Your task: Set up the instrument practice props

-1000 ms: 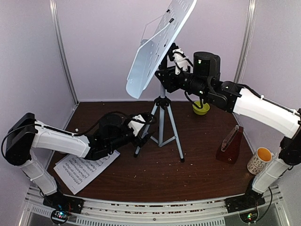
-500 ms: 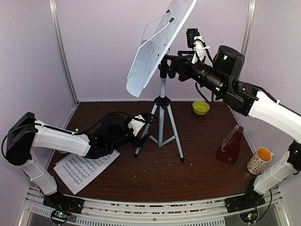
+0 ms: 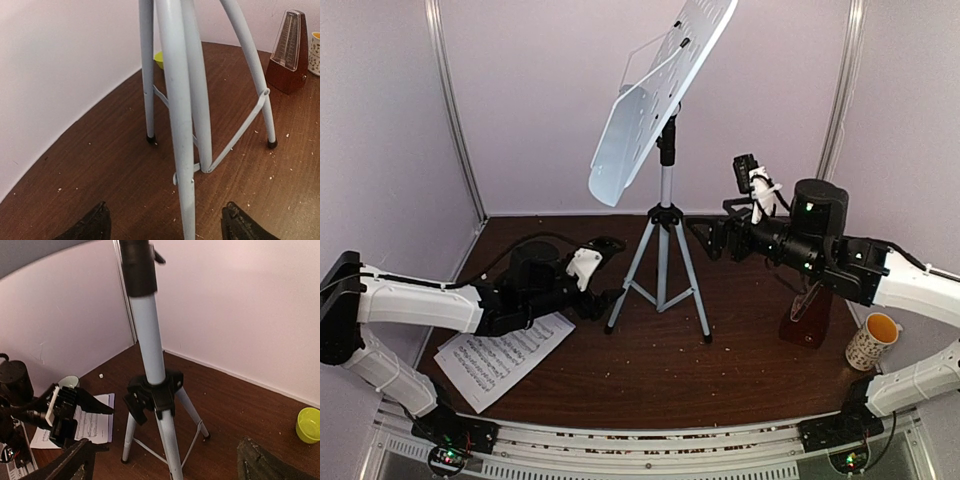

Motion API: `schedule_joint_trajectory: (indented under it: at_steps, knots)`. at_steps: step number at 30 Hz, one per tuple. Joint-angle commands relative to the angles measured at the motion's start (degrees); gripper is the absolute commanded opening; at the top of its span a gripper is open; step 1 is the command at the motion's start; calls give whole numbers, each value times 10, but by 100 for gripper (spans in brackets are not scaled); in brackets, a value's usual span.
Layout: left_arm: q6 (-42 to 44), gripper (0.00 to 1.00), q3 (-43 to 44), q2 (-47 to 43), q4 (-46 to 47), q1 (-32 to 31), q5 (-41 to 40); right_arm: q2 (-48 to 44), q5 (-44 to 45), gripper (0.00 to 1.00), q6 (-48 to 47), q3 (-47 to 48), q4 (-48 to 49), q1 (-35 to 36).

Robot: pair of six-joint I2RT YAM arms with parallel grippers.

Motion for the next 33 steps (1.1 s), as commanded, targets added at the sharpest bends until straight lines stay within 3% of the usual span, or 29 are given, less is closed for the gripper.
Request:
schedule_joint_trajectory:
  at_steps: [1,11,18,27,33]
  knots:
    - [-20,77,7,9,-41,10,66,7,-16,100,8,-62,-6,-5]
    - [-50,72,65,81,-94,48,136,79,-129,90,-41,-151,52,-40]
    - [-60,67,103,125,-102,50,164,134,-137,85,-59,-162,87,-41]
    - [-68,54,131,160,-108,57,199,187,-155,63,-104,-161,99,-41]
    - [-63,37,134,163,-120,57,201,195,-150,45,-110,-153,84,-41]
